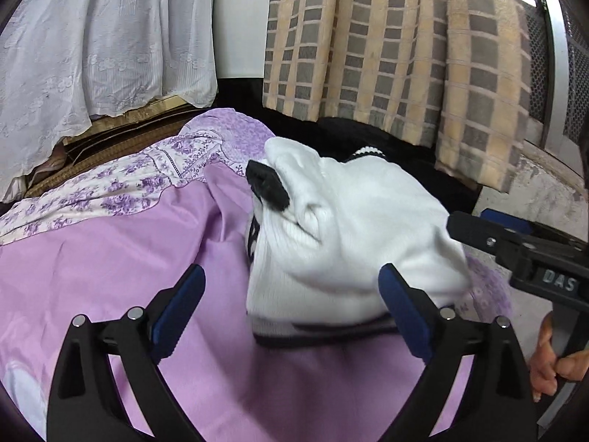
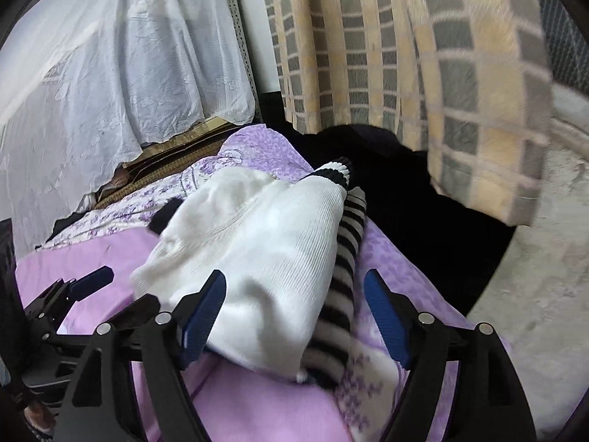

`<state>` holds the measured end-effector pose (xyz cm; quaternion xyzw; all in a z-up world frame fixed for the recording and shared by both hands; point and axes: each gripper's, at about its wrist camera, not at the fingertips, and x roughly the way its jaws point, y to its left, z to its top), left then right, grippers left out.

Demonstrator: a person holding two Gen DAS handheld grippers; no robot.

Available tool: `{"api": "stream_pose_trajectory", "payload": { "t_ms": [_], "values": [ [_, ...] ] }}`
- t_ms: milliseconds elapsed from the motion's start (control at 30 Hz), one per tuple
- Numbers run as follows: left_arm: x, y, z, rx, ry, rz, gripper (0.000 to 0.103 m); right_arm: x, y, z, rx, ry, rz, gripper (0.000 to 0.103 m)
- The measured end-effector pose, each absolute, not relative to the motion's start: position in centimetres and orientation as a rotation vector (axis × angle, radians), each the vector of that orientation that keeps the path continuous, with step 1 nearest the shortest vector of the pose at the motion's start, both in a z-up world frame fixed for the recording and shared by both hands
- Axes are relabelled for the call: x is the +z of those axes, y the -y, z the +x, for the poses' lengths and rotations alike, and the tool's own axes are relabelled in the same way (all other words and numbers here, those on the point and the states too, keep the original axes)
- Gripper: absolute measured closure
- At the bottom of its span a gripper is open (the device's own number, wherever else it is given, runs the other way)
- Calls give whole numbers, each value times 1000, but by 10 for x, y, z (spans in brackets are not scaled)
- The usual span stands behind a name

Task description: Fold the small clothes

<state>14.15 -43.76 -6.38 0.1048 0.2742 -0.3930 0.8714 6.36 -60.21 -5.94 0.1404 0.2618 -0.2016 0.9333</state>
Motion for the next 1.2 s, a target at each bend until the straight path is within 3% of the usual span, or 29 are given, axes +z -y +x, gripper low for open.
{"api": "stream_pose_trajectory", "payload": {
  "t_ms": [433,1200],
  "values": [
    [-44,394,81,-853,-461,263,7,-42,535,-2,-506,-553,235,7],
    [-14,347,45,-863,-395,231,5,-3,498,-37,-536,-573,153,4]
  ]
}}
